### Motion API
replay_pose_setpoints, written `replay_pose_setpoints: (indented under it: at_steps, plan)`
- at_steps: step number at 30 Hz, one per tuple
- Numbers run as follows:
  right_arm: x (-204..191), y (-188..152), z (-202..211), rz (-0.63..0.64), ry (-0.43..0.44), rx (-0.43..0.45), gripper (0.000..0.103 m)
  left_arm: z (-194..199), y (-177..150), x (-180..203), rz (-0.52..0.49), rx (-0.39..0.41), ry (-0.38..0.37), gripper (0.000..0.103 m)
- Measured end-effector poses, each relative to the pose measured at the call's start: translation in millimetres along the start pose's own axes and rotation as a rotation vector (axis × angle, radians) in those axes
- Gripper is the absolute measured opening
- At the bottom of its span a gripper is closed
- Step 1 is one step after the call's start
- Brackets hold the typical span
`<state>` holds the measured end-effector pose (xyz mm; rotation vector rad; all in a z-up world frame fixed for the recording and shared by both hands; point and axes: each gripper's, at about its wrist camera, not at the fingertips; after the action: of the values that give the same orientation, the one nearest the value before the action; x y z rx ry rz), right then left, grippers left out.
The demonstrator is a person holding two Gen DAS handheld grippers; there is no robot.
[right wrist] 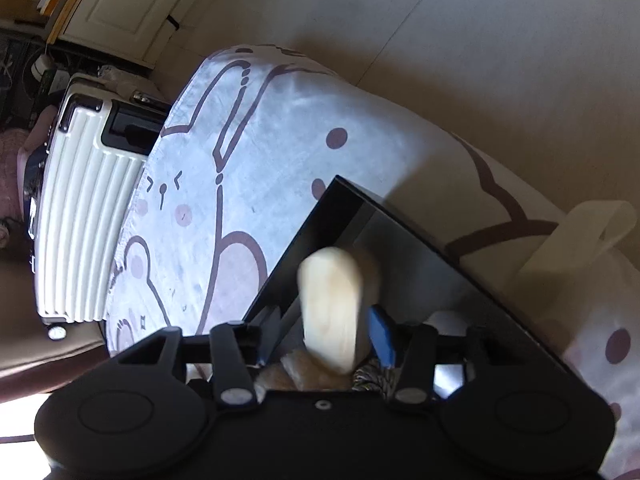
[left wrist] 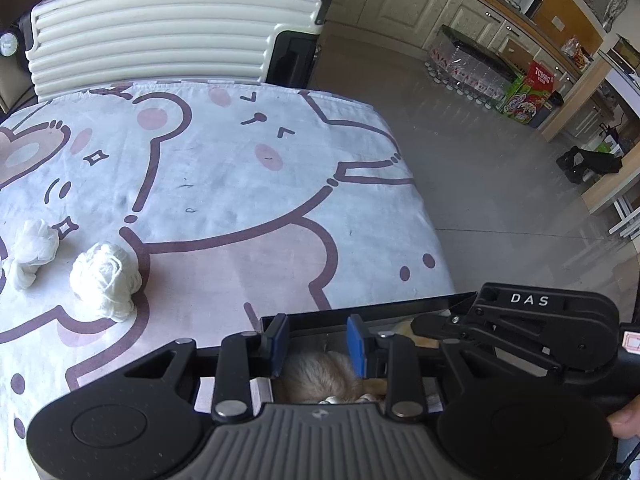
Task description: Organize objects
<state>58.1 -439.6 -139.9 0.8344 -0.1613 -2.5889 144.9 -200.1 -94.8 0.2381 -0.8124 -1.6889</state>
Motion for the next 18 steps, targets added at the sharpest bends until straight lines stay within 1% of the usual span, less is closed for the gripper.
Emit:
replay_pose_setpoints:
  at_steps: [3,5,8,10,13,16,18]
  plan:
    - [-12.0,0.5,4.9,0.105,-0.012,0.039,0.056,-2.0,-0.7,0.8,-0.005,-0.01,-0.004,0.033]
    - [-17.2,2.1,7.6,0.157,-0.001,0.057,0.052,-2.8,-1.1,2.5,-0.012,-0.014,-0.01,0.033]
    - [-20.3,2.3,6.5,0.202,-0.006,0.041,0.047,-3.9,-2.0,4.9,-0.021,-0.02,-0.016,0.033]
    - [-21.0,0.3,3.3,0.229,-0.034,0.017,0.045,-4.5,-2.6,6.2,-0.023,-0.023,-0.017,0.033]
    - [-23.0,-5.4,-3.9,0.295,-0.077,-0.028,0.036,-4.1,-2.1,6.5,-0.02,-0.023,-0.018,0.033]
    - [-29.8,-15.4,-11.2,0.459,-0.162,-0.051,0.027,-3.7,-2.1,6.3,-0.019,-0.023,-0.018,0.033]
    - [-31.9,-21.7,-16.8,0.551,-0.2,-0.069,0.024,-3.6,-1.7,5.0,-0.015,-0.023,-0.016,0.033]
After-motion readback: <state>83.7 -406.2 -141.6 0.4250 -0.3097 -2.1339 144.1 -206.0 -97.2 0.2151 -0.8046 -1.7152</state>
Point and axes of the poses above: each gripper's, at about its wrist camera, not at the fingertips, and z roughly against the way its jaws point, x to its right, y to its top, and after that the axes turned 11 degrees about x, right-handed
